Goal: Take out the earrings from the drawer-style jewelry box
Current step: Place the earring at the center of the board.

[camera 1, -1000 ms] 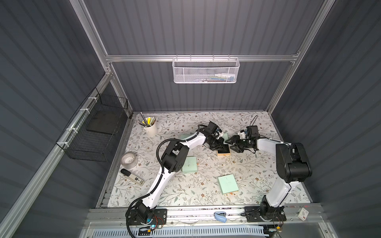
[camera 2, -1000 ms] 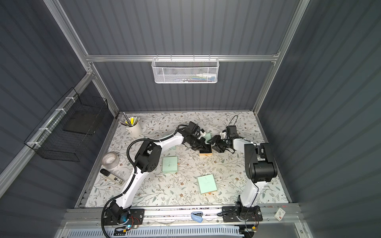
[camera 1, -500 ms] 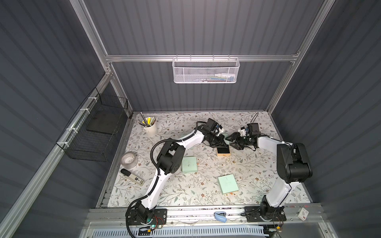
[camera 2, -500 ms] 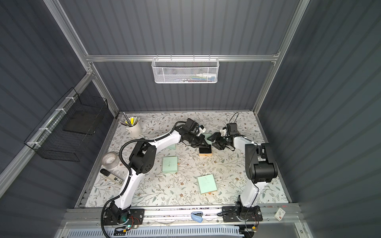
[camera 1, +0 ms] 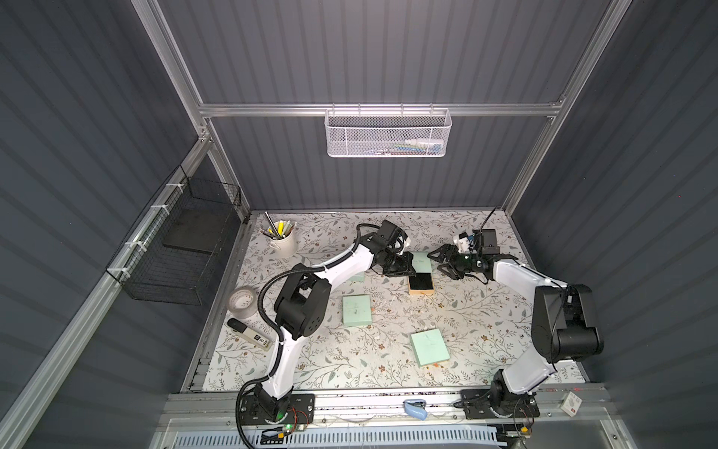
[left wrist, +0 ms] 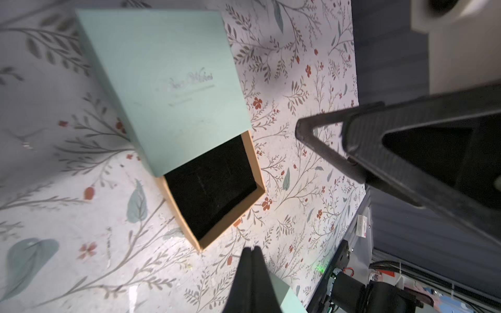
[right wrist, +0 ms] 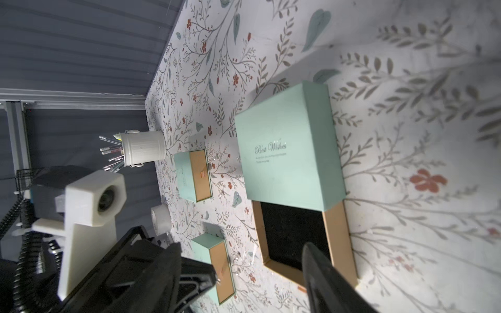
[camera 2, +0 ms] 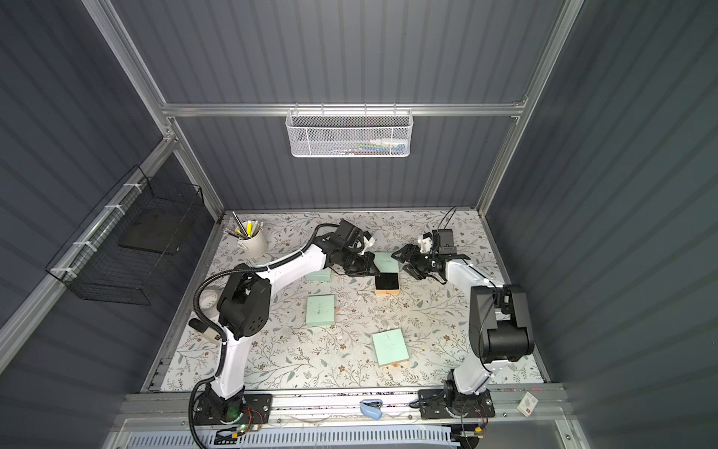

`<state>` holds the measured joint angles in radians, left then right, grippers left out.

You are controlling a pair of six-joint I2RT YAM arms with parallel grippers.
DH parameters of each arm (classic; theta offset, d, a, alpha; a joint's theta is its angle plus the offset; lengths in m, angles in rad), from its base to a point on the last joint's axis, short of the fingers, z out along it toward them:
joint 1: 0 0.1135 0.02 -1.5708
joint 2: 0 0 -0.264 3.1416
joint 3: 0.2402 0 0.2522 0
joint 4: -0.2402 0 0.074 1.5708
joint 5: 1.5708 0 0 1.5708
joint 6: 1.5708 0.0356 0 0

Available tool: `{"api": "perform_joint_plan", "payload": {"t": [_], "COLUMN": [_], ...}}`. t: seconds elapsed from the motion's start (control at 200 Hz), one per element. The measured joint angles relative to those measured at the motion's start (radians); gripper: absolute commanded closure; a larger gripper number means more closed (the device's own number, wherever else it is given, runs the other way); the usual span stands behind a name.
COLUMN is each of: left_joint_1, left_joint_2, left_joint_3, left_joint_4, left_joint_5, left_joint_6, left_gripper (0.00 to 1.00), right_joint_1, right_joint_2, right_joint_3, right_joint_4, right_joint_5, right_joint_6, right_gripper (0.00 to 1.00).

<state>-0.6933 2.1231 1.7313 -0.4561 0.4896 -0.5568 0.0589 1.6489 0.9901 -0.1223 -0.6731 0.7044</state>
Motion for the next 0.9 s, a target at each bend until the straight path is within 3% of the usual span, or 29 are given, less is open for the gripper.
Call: {"api": "perform_joint_plan", "payload": {"t": [0.32, 0.61, 0.901], "left_joint_1": [0.088, 0.086, 0.086], "left_joint_2": [0.009, 0.101, 0.127], "left_joint_3": [-0.013, 0.005, 0.024], "left_joint_4": [-0.087, -0.122, -0.107], "left_joint_5": [-0.137, -0.168, -0.126], "left_joint_6": [0.028, 0.041, 0.040], "left_gripper": [1.00, 1.00, 1.00], "right_joint_1": [0.000, 0.000, 0.001], "right_joint_2": [-0.120, -0.143, -0.143], "right_joint_3": [-0.108, -0.144, -0.187], "right_joint_4": [-0.044, -0.059, -0.057], "right_joint_5": [0.015, 0.015, 0.014], "right_joint_6": [-0.026, -0.040, -0.040], "right_gripper": [0.01, 0.01, 0.01]}}
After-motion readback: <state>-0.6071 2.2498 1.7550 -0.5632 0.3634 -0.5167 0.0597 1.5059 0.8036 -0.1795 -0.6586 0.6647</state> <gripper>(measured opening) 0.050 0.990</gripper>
